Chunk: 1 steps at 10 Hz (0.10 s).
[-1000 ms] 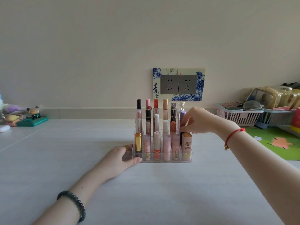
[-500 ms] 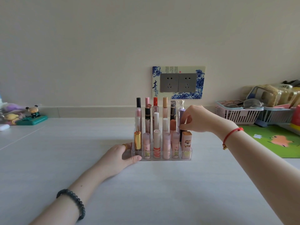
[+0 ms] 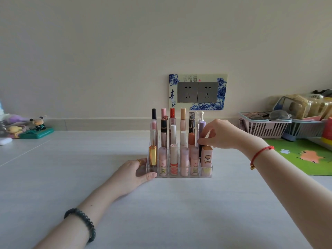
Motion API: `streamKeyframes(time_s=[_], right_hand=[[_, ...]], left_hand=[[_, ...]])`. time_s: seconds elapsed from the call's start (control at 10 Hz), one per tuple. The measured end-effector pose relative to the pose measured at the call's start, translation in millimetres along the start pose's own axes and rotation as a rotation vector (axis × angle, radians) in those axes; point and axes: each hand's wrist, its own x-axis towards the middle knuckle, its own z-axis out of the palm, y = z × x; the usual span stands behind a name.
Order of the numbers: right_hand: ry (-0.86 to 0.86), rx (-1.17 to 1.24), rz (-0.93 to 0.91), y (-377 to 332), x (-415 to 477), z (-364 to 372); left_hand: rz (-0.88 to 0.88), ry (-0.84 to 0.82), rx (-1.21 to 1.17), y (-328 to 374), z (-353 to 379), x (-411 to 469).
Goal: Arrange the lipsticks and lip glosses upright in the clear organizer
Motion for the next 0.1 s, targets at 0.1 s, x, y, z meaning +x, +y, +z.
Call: streamKeyframes(time_s=[0.1], right_hand=[[0.054,0.070,0.006,-1.8,-7.3,-9.1]], left_hand=[[-0.006,0.007,-0.033,-0.2,-0.3,0.8]])
